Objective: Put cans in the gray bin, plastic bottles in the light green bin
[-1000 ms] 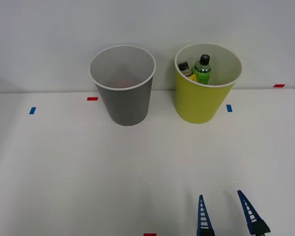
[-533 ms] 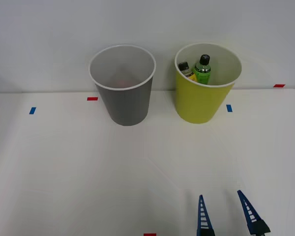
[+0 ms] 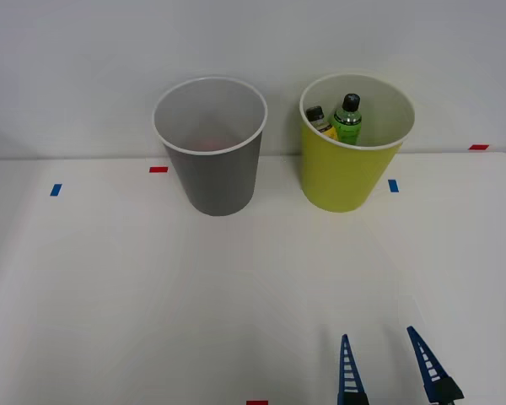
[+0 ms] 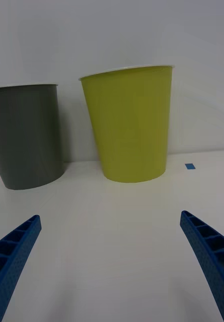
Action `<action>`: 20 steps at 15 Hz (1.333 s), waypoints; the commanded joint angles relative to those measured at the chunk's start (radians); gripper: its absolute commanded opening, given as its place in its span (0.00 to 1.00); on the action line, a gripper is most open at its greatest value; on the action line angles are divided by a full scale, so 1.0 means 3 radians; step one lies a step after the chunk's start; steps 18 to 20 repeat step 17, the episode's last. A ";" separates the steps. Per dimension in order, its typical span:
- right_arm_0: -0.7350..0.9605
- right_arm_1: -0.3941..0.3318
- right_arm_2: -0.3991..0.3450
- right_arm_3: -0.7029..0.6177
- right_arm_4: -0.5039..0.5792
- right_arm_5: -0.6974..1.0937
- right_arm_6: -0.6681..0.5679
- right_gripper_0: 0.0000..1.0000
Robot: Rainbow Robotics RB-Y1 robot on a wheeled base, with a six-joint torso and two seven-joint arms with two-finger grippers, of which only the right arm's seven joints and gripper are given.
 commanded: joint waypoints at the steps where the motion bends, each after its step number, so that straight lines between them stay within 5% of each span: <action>1: 0.0000 0.0000 0.0000 0.0000 0.0000 0.0000 0.0000 0.95; 20: 0.0000 0.0000 0.0000 0.0000 0.0000 0.0000 0.0000 0.95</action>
